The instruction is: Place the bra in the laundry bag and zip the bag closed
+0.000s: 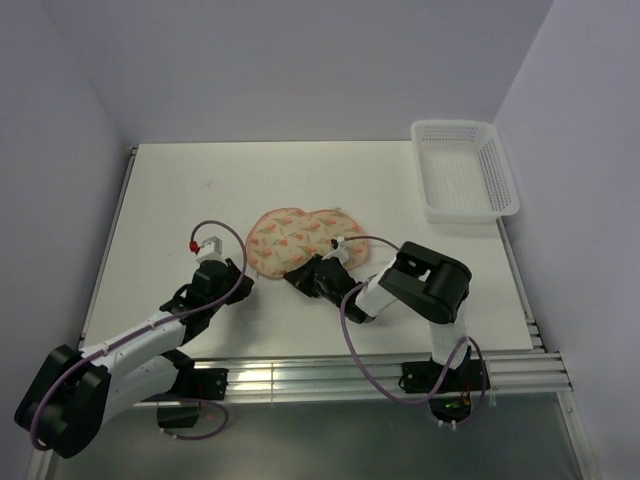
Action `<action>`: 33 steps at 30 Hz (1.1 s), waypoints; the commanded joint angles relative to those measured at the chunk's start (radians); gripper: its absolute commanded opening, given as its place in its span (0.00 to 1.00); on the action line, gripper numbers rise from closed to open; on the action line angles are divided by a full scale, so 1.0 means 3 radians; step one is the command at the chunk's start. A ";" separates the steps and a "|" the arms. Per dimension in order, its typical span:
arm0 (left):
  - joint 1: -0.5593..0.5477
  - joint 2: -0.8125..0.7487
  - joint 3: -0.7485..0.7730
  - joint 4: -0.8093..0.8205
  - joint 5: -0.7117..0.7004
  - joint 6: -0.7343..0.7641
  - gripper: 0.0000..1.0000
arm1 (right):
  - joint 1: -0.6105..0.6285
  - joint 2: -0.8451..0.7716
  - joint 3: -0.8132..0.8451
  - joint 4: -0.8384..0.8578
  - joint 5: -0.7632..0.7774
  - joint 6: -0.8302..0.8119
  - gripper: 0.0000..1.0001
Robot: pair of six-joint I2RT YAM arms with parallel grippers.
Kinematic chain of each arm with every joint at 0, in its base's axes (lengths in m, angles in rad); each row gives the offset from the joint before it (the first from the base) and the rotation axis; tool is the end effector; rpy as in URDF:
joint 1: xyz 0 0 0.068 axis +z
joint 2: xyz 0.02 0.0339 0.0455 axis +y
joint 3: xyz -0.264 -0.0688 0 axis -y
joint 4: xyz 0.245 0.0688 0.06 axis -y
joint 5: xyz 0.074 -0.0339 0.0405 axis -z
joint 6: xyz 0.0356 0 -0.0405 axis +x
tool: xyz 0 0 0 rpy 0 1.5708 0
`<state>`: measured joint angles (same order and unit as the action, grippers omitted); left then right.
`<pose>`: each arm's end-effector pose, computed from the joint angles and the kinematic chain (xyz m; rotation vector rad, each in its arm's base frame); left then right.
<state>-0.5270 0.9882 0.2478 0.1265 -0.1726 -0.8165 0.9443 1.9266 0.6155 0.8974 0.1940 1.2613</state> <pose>0.1632 -0.0879 0.1501 -0.4208 2.1927 -0.5689 0.2006 0.2654 0.0958 0.4837 2.1431 1.1817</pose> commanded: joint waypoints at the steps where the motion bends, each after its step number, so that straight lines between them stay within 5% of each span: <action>1: -0.0012 0.0045 0.0043 0.0059 0.0084 0.0032 0.28 | -0.0065 -0.0030 -0.0032 0.0286 0.0054 -0.0037 0.04; 14: -0.0452 0.0550 0.0181 0.0636 0.0320 0.0298 0.39 | -0.0182 -0.0573 -0.0747 0.0460 -0.0365 -0.0303 0.00; 18: -0.0702 0.0858 0.0319 0.0524 -0.0083 0.0431 0.31 | -0.0284 -0.0552 -0.0814 0.0572 -0.0600 -0.0262 0.00; 27: -0.0953 0.0709 0.0176 0.0627 -0.0196 0.0354 0.33 | -0.0397 -0.0475 -0.0809 0.0654 -0.0759 -0.0262 0.00; 33: -0.1020 0.0674 0.0396 0.0269 -0.0692 0.0487 0.36 | -0.0412 -0.0526 -0.0860 0.0675 -0.0825 -0.0262 0.00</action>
<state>-0.8200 1.2160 0.3138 0.2443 -0.2768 -0.7071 0.8295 1.7874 0.3714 1.0462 -0.0368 1.1980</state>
